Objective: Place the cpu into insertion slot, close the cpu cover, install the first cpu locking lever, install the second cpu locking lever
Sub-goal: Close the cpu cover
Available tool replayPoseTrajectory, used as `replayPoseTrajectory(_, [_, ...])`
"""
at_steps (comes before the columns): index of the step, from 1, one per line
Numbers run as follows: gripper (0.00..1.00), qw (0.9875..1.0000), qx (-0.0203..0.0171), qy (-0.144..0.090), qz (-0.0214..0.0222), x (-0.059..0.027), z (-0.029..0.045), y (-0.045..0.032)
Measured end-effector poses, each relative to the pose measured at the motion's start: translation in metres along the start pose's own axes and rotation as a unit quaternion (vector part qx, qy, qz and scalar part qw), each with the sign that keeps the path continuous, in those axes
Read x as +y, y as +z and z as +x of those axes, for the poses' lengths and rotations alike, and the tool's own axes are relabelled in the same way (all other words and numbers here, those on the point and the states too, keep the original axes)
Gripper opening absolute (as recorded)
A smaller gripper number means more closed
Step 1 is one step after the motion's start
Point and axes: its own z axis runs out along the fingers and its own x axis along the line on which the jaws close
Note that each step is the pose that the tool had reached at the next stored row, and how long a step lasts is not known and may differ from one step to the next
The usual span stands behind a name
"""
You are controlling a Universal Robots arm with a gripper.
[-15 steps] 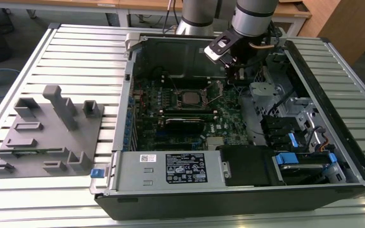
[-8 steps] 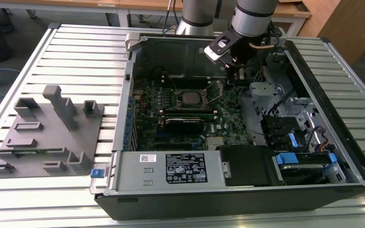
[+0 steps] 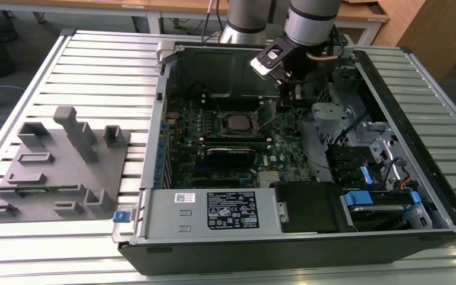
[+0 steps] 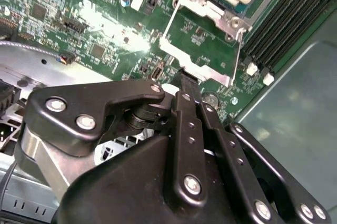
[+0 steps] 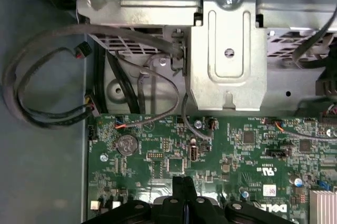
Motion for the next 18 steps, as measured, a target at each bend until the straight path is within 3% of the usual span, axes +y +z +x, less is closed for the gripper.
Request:
replayPoseTrajectory(4, [0.11,1.0,-0.009,0.0,-0.0026,-0.01,0.001,0.0002])
replayPoseTrajectory(12, [0.11,0.9995,-0.0313,0.0,-0.0088,-0.0323,0.0043,0.0003])
replayPoseTrajectory(14, [0.11,0.9993,-0.0349,0.0,-0.0106,-0.037,0.005,0.0005])
replayPoseTrajectory(18, [0.11,0.9992,-0.0387,0.0,-0.0135,-0.0443,0.0062,0.0008])
